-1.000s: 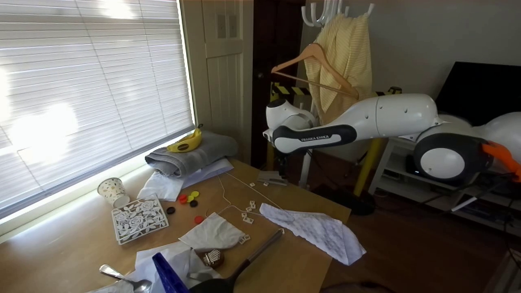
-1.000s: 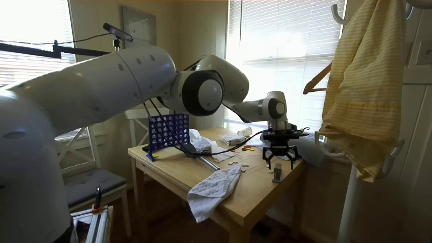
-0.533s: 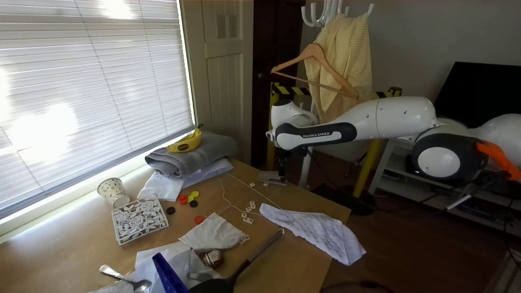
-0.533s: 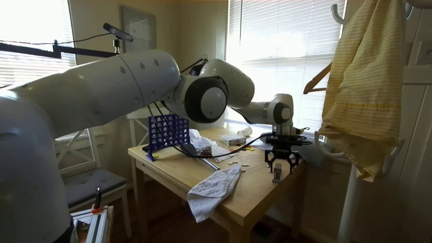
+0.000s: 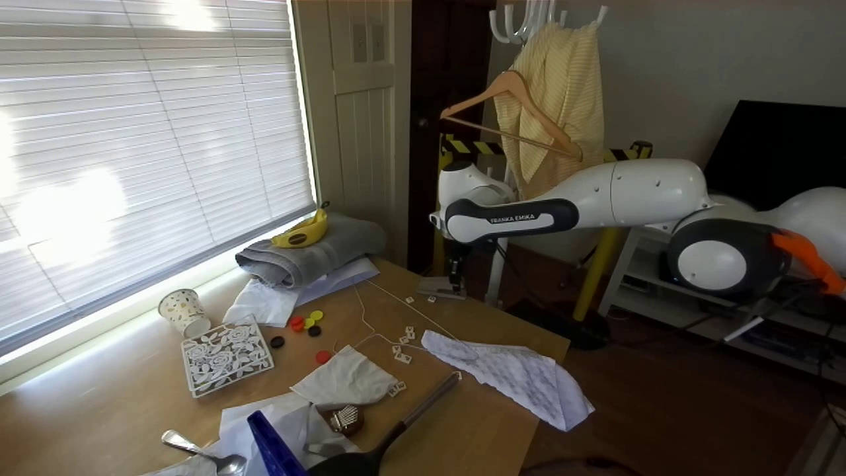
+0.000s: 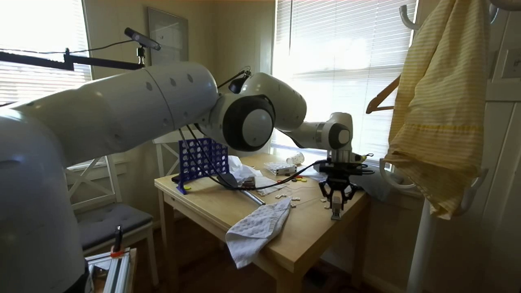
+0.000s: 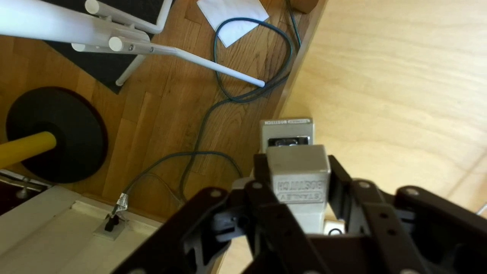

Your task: Move the grey stapler to the left and put it on top of the white napkin.

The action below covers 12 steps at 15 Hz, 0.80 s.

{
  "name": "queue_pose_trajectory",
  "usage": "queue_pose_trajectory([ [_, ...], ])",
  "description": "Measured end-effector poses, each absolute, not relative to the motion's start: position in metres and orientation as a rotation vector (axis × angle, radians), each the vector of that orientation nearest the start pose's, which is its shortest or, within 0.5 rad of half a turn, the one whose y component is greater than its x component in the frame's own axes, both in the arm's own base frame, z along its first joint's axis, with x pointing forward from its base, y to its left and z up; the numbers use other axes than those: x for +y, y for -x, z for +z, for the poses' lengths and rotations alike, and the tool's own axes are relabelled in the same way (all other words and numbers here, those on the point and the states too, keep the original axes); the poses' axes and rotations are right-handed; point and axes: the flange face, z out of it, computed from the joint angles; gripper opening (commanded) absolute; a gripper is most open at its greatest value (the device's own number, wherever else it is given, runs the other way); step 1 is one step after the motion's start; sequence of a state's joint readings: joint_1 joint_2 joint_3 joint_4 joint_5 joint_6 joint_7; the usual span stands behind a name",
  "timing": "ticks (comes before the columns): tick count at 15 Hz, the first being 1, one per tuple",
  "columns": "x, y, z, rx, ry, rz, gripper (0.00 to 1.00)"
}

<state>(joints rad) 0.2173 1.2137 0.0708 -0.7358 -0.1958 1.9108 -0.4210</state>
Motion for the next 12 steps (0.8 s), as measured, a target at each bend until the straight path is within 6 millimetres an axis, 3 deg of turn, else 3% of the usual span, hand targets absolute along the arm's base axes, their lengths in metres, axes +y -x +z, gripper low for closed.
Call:
queue_pose_trajectory([
  [5,0.199,-0.773,0.200,-1.180,3.019,0.055,0.14],
  [12,0.284,-0.754,0.272,-1.328,3.017,-0.086,0.14],
])
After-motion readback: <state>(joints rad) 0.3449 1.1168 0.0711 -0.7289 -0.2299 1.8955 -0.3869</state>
